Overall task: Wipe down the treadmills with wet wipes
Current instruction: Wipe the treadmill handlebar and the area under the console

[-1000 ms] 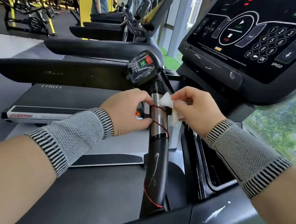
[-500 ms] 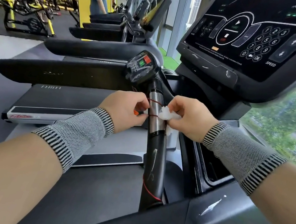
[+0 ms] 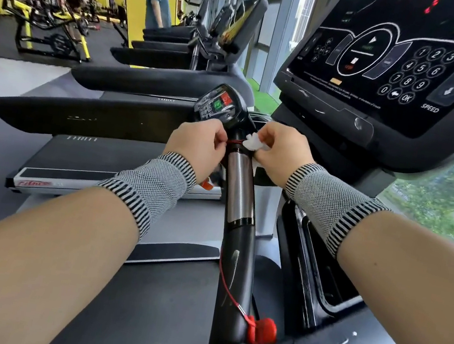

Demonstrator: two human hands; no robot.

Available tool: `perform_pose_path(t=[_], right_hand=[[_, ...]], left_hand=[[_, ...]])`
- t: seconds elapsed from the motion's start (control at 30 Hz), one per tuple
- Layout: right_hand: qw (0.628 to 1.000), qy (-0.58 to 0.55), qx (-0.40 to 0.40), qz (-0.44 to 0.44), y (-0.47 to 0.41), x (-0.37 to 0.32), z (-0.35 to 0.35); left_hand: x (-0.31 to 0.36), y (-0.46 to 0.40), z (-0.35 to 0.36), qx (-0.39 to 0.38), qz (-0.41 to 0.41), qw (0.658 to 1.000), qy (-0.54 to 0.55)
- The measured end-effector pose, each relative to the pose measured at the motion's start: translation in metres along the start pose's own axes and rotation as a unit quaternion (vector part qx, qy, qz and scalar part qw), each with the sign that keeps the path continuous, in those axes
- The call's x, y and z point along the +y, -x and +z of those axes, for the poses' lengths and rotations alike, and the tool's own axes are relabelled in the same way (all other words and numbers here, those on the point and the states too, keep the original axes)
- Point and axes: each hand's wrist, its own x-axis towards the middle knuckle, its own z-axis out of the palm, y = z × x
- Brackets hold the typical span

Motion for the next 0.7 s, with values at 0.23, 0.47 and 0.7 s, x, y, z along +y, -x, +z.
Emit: perform_pose_path(t=[0.23,0.47,0.7], right_hand=[[0.999,0.007,0.016,0.048,-0.02,-0.004,0.004],[0.989,-0.086,-0.09,0.083,0.046,0.017,-0.017],[0.953,-0.126,-0.254,0.104,0.1,-0.004,-0.046]], left_hand=[[0.006,-0.005,0.002,0.028,-0.032,0.999,-0.009],[-0.01,0.058,-0.019,-0.095,0.088,0.99,0.047],[-0.005,0.105,-0.038,-0.166,0.31,0.936,0.005]])
